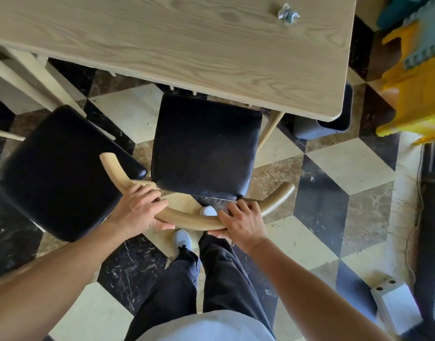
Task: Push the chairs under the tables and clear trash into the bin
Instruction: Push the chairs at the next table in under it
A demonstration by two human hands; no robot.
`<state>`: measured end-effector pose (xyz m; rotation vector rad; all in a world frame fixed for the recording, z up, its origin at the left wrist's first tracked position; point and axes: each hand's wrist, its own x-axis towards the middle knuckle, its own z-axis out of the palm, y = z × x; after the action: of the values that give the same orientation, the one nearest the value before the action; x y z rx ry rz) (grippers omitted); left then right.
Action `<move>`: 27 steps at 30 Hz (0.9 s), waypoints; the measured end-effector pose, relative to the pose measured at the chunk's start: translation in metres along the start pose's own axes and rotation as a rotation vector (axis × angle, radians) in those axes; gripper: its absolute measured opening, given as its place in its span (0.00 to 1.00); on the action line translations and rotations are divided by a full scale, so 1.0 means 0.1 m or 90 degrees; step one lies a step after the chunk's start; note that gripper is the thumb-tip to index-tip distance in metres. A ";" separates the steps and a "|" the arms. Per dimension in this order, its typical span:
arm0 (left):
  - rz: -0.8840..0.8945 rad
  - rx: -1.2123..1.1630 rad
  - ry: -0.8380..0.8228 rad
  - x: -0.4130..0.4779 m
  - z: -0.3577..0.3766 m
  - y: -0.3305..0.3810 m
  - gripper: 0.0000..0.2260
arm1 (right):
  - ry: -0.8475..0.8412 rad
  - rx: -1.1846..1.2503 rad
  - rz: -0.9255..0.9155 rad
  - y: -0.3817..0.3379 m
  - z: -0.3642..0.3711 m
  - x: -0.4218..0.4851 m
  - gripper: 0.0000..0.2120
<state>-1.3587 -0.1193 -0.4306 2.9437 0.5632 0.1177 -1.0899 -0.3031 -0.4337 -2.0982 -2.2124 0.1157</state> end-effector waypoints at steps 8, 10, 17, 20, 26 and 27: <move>0.027 0.017 -0.033 0.35 -0.06 -0.14 0.35 | 0.000 0.031 0.016 0.22 -0.07 0.19 0.31; 0.029 0.022 -0.041 0.45 -0.06 -0.18 0.35 | 0.005 0.025 0.014 0.30 -0.07 0.25 0.31; 0.027 0.015 -0.066 0.81 -0.04 -0.30 0.35 | -0.006 0.034 0.026 0.60 -0.09 0.44 0.29; 0.028 0.011 -0.053 0.96 -0.03 -0.35 0.34 | -0.002 0.042 0.030 0.72 -0.10 0.54 0.29; 0.033 0.021 -0.052 1.24 -0.02 -0.43 0.32 | 0.002 0.022 0.016 1.00 -0.11 0.71 0.28; 0.032 0.021 -0.049 1.27 -0.02 -0.45 0.33 | 0.001 0.021 0.016 1.03 -0.10 0.73 0.28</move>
<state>-1.2569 -0.0307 -0.4293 2.9804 0.4848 0.0009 -0.9902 -0.2246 -0.4354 -2.1096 -2.1683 0.1505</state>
